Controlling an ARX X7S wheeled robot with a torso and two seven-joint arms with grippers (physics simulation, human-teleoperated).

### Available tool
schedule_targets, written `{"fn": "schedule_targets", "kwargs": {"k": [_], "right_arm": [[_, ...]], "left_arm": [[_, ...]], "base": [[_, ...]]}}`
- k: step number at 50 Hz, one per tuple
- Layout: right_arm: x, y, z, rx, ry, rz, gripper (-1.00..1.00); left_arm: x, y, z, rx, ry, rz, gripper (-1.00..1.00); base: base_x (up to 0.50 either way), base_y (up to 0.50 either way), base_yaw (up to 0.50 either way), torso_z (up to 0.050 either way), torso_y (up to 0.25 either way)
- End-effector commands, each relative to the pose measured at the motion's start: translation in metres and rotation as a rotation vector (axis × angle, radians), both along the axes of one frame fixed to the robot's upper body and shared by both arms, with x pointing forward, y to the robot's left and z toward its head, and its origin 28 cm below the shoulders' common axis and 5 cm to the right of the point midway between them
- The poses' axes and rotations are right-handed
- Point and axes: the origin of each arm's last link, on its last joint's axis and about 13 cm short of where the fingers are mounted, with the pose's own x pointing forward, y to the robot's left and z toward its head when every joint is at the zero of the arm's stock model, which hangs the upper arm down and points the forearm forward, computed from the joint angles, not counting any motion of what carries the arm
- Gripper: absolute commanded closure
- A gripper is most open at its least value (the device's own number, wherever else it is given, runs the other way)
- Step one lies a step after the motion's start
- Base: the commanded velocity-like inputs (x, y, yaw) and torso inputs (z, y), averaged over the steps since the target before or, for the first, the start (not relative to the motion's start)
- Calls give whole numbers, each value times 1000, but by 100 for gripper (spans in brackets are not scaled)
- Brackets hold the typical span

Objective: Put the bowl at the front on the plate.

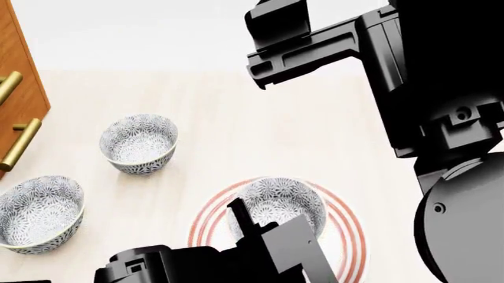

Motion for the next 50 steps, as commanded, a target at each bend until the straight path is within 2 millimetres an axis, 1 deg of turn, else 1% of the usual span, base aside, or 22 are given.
{"fn": "schedule_targets", "kwargs": {"k": [1, 30, 37, 38, 42, 50], "right_arm": [[0, -1, -1, 3, -1, -2, -100], [0, 0, -2, -1, 2, -4, -100], [0, -1, -2, 0, 1, -5, -100], [0, 0, -2, -1, 1, -4, -100], [0, 0, -1, -1, -2, -3, -100], [0, 0, 0, -4, -4, -4, -100]], "left_arm": [[0, 0, -2, 10, -18, 1, 100], [-4, 2, -13, 35, 8, -20, 100], [-4, 1, -9, 34, 23, -54, 100], [-3, 0, -7, 28, 20, -67, -100], [-3, -1, -2, 7, 31, -85, -100], [-4, 0, 2, -5, 39, -107, -100]], "base": [[0, 0, 0, 0, 0], [0, 0, 0, 0, 0], [0, 0, 0, 0, 0], [0, 0, 0, 0, 0], [0, 0, 0, 0, 0], [0, 0, 0, 0, 0]]}}
